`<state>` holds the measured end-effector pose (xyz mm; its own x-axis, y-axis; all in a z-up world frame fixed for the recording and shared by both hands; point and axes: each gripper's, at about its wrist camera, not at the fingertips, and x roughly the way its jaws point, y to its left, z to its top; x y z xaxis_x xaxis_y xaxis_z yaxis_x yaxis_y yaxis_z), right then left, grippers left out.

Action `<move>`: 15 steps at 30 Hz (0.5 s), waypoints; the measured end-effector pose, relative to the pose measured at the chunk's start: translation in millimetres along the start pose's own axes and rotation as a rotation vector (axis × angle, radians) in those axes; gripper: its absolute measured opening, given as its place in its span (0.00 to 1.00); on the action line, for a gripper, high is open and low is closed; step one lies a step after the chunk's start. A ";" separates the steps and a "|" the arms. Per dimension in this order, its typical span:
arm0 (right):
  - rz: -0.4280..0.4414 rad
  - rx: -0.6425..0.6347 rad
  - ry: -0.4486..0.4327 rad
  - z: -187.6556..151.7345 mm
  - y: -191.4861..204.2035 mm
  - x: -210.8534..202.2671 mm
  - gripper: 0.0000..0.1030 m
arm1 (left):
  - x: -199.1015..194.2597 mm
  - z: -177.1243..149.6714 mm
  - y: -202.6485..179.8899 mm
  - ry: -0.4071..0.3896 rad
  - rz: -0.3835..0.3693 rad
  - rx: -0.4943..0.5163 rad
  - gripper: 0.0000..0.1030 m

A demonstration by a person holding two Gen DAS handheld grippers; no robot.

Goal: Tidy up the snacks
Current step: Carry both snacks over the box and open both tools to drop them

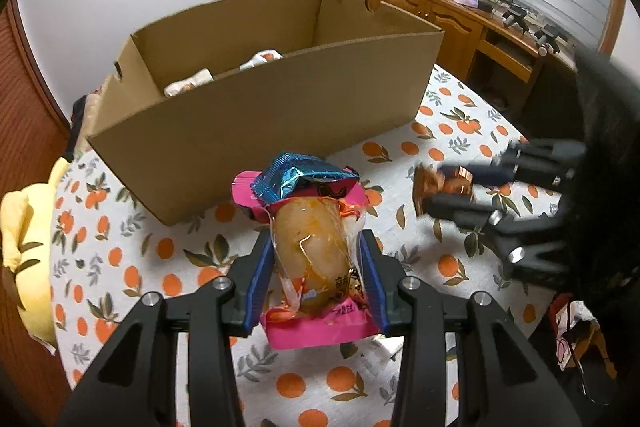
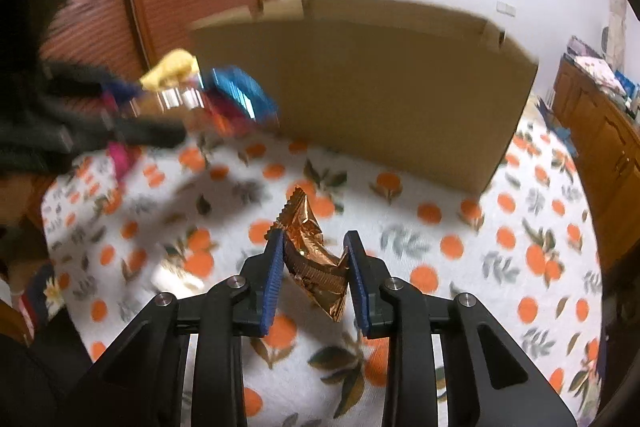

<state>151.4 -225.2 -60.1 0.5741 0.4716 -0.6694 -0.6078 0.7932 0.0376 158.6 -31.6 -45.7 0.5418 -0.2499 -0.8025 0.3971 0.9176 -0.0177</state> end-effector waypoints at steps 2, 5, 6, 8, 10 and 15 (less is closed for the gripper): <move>0.017 -0.004 -0.025 11.8 4.2 -5.8 0.28 | 3.7 -1.9 -1.3 0.003 -0.017 -0.006 0.40; 0.022 -0.034 -0.037 27.5 15.9 -4.5 0.28 | 3.5 -1.1 -1.7 -0.005 -0.030 -0.016 0.40; 0.023 -0.042 -0.039 31.3 18.3 -4.3 0.28 | 2.6 -0.6 -1.4 -0.009 -0.034 -0.019 0.40; 0.031 -0.052 -0.043 42.8 23.6 -1.4 0.28 | -0.5 0.7 -0.3 -0.019 -0.043 -0.024 0.39; 0.034 -0.071 -0.045 53.1 31.3 2.9 0.28 | -5.9 2.3 0.9 -0.032 -0.043 -0.024 0.39; 0.027 -0.088 -0.046 71.3 34.6 14.1 0.28 | -24.0 6.0 5.8 -0.070 -0.044 -0.020 0.39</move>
<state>177.6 -163.7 -15.4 0.5802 0.5107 -0.6345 -0.6679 0.7442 -0.0117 152.4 -22.2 -23.0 0.5753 -0.3105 -0.7567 0.4073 0.9110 -0.0642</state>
